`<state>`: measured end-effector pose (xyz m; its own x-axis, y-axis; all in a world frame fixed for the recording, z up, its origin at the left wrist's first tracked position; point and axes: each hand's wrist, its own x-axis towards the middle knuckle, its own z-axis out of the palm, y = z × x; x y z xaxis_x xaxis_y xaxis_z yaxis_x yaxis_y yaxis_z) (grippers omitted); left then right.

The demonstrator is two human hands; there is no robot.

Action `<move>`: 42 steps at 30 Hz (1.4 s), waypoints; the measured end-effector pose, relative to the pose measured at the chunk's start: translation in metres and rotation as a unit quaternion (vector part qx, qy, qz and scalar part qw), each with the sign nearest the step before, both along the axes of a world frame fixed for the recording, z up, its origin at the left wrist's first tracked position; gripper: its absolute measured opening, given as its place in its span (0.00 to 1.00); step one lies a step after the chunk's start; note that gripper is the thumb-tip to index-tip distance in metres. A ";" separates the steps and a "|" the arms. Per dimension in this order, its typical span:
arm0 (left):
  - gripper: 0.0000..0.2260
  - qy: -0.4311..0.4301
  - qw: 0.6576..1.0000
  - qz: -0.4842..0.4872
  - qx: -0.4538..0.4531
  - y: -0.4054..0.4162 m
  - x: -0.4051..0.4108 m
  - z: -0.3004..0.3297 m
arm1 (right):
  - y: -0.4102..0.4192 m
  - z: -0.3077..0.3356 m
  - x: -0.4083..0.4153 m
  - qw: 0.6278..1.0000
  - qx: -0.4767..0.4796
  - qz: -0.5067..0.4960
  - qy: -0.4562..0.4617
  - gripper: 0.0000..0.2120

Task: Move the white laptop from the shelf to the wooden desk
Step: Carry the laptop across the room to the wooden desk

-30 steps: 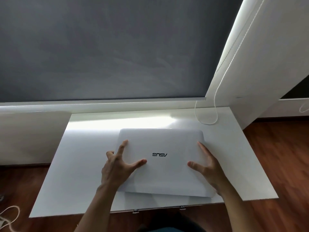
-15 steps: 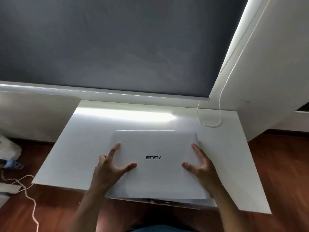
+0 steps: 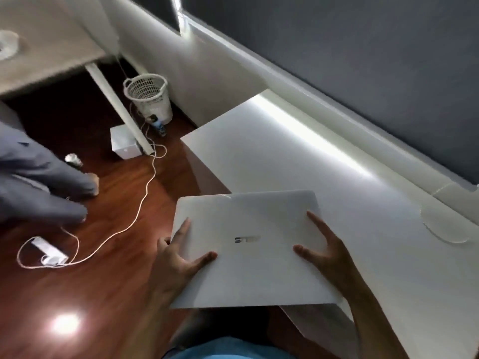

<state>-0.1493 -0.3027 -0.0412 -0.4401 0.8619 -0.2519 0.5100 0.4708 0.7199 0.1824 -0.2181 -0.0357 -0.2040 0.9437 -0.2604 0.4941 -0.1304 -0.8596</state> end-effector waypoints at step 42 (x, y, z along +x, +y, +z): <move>0.50 -0.070 0.665 0.743 -0.034 -0.658 -0.446 -0.035 | -0.428 -0.031 -0.843 0.758 -0.007 0.648 -0.074 0.47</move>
